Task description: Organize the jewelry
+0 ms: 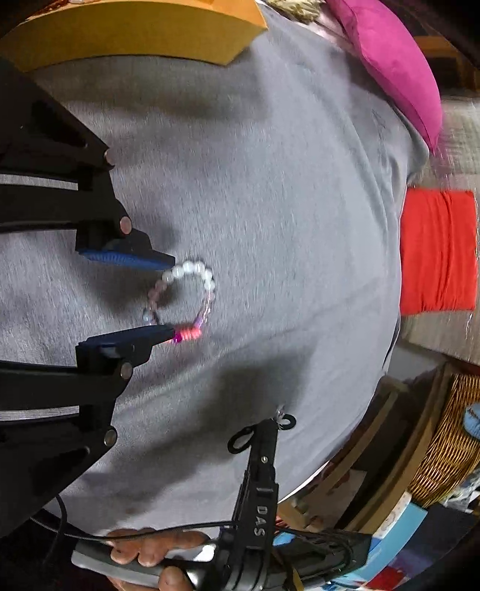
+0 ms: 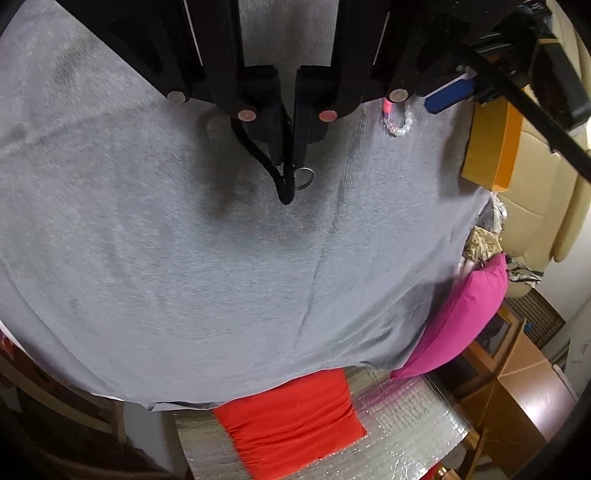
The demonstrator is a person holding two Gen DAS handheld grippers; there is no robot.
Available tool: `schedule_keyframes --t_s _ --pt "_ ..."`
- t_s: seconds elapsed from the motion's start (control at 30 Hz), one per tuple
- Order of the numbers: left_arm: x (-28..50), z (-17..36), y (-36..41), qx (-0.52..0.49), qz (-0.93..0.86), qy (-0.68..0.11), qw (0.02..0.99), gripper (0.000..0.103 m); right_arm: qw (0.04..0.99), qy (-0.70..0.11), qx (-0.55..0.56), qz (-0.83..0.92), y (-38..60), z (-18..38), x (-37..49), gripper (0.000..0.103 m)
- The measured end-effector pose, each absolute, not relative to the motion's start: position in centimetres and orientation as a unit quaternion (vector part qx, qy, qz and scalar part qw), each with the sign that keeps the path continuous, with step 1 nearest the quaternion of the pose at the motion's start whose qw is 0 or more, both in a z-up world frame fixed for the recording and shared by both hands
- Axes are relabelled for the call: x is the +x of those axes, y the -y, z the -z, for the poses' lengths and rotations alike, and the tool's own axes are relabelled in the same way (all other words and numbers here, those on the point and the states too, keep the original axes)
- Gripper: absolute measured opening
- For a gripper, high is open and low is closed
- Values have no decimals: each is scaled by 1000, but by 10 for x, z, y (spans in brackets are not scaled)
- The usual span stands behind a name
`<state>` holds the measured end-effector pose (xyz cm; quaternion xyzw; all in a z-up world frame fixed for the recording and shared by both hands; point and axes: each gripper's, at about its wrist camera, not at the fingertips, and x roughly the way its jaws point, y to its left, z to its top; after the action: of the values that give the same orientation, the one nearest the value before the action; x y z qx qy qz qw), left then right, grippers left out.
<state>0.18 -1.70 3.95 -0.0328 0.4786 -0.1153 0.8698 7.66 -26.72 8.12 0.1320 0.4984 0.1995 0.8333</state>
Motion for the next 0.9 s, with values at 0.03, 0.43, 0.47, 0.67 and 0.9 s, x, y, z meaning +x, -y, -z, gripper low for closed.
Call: schedule_keyframes --t_s 0.03,0.43,0.47,0.67,0.9 --pt "3 -39 18 -32 115 -479 870 32 833 -498 133 -199 270 -82 76 6" --pt "24 -26 11 -72 112 -489 862 13 825 -513 139 -190 283 -77 71 6" --pt "26 -26 10 -74 111 -489 862 13 826 -513 139 -189 283 -77 71 6" --pt "30 -24 -1 -94 97 -495 858 13 824 -516 134 -190 279 -75 68 6" --pt "36 -21 7 -76 91 -485 867 14 825 -518 126 -189 275 -72 66 6"
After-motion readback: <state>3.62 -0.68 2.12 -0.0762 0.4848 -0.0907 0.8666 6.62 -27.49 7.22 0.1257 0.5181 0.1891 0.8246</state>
